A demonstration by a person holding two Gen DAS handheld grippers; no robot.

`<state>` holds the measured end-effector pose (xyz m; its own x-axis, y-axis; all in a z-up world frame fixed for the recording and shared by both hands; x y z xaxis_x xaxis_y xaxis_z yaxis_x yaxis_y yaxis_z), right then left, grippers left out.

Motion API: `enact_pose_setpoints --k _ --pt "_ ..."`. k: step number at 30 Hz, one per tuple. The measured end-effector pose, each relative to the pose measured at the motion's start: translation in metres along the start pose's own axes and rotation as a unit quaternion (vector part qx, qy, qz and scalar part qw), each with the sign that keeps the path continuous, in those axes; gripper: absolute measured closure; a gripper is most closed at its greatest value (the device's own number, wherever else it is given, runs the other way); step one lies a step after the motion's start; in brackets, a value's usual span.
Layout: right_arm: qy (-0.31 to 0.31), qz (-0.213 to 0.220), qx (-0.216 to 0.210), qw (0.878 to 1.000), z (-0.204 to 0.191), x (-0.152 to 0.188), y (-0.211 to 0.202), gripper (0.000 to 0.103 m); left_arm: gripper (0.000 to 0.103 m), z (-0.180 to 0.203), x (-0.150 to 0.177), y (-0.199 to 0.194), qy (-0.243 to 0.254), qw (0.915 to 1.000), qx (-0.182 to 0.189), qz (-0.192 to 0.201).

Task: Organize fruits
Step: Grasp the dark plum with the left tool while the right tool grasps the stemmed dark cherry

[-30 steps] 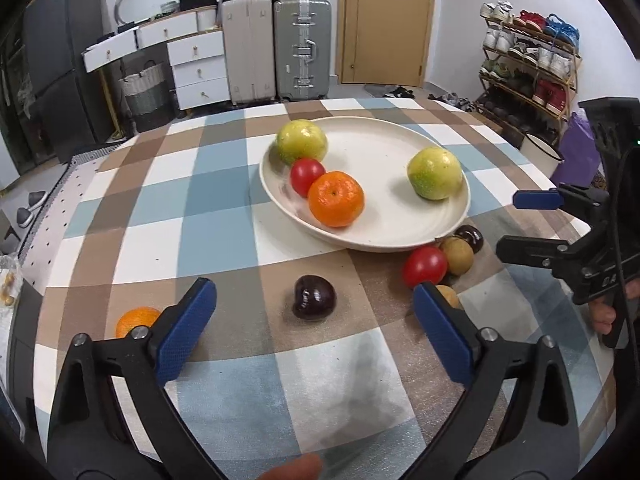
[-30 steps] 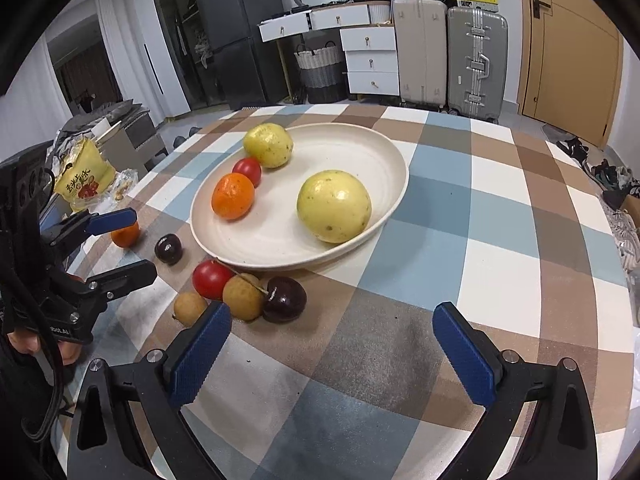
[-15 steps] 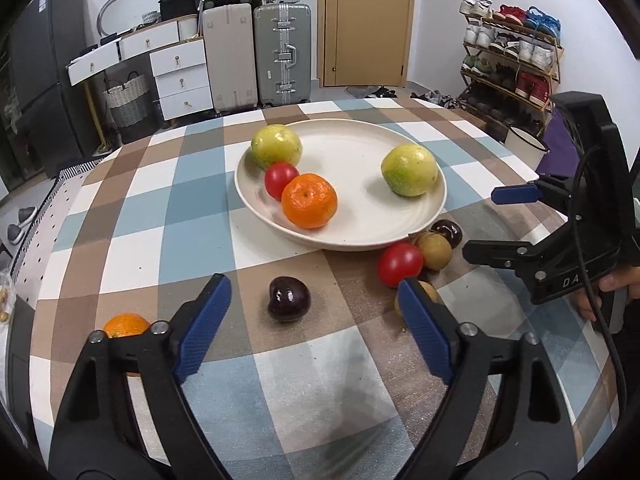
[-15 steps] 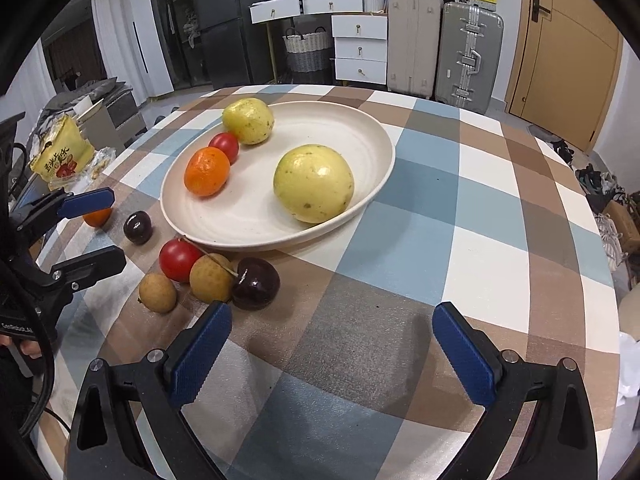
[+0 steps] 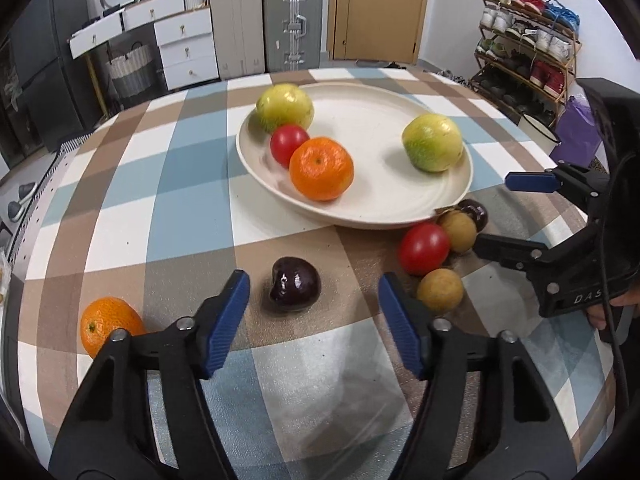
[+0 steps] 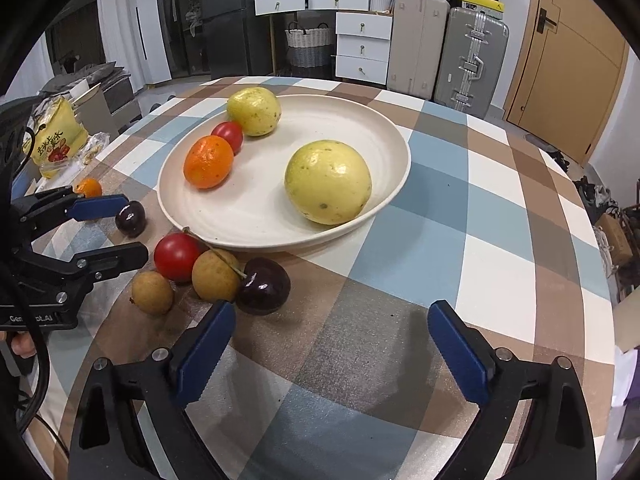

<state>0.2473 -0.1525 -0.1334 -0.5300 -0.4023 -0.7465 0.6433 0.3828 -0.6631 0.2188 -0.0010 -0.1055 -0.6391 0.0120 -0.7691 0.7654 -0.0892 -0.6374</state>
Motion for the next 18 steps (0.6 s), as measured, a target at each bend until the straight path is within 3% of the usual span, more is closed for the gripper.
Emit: enact_pose_setpoints --k 11,18 --pt "-0.001 0.003 -0.007 1.0 -0.003 -0.003 0.002 0.019 0.08 -0.002 -0.003 -0.002 -0.004 0.9999 0.004 0.011" --pt "-0.013 0.006 -0.016 1.0 -0.011 -0.004 0.002 0.032 0.081 -0.001 -0.003 -0.002 -0.009 0.9998 0.012 0.012"
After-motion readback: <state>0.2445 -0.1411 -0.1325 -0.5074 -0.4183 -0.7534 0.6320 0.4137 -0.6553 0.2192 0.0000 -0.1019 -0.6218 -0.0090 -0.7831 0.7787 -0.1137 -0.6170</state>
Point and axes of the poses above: each gripper's, at about its wrist camera, not at the fingertips, and y roughly the way its jaws point, z to its right, x to its underside, the point moved 7 cm from there along y, roughly the way its jaws point, and after that the axes turned 12 degrees about z, right-handed, at the moved point
